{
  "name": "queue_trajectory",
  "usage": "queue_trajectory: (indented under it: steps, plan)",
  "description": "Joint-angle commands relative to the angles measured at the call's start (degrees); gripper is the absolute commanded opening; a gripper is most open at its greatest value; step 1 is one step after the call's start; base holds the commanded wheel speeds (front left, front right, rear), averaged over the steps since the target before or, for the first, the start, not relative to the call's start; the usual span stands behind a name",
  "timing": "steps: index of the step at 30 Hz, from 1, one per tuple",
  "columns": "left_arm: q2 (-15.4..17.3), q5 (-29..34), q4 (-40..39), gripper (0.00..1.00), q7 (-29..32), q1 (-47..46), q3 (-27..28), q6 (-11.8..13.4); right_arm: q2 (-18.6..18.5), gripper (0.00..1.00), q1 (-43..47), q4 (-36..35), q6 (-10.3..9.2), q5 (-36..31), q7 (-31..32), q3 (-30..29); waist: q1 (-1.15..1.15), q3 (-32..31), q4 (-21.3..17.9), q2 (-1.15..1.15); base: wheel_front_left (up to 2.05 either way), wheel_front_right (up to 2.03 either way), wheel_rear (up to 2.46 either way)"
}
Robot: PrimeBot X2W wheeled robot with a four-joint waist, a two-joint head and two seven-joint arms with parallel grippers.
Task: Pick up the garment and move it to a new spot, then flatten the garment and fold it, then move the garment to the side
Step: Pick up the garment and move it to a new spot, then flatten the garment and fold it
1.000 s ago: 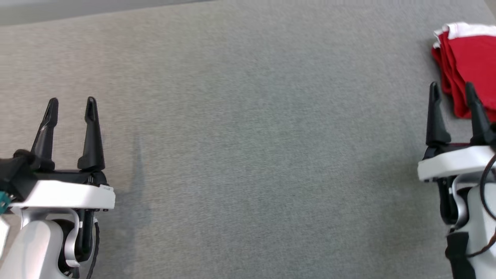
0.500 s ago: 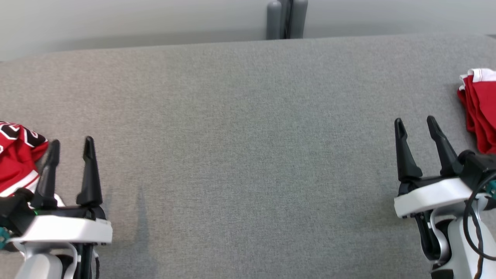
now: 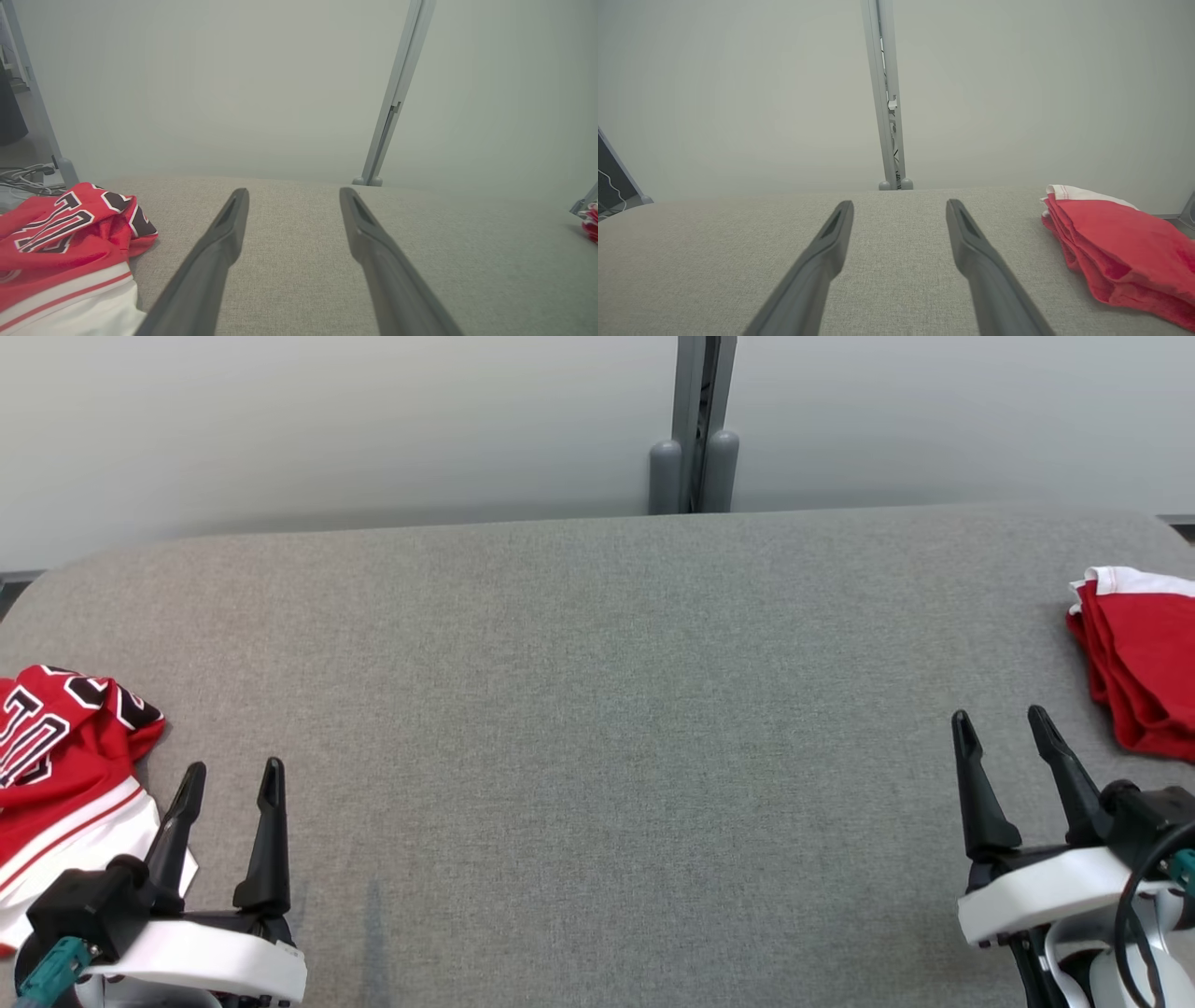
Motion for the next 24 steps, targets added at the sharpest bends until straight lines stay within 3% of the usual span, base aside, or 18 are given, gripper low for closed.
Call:
queue_trajectory:
  steps: [1, 24]
  plan:
    - [0.4, -0.1, -0.1, 1.0, 0.2, 0.7, 0.1, 0.5, -0.1, 1.0, 1.1, -0.8, 0.02, 0.0, 0.4, -0.2, 0.0, -0.8, -0.4, 0.0, 0.0, 0.0, 0.0]
    - [1.2, -0.1, -0.4, 1.0, 2.3, 4.4, -1.4, 1.9, 0.1, 1.0, 8.3, -6.5, 0.02, -0.3, 3.9, -0.9, 0.0, -4.4, -1.7, 0.0, 0.0, 0.0, 0.0]
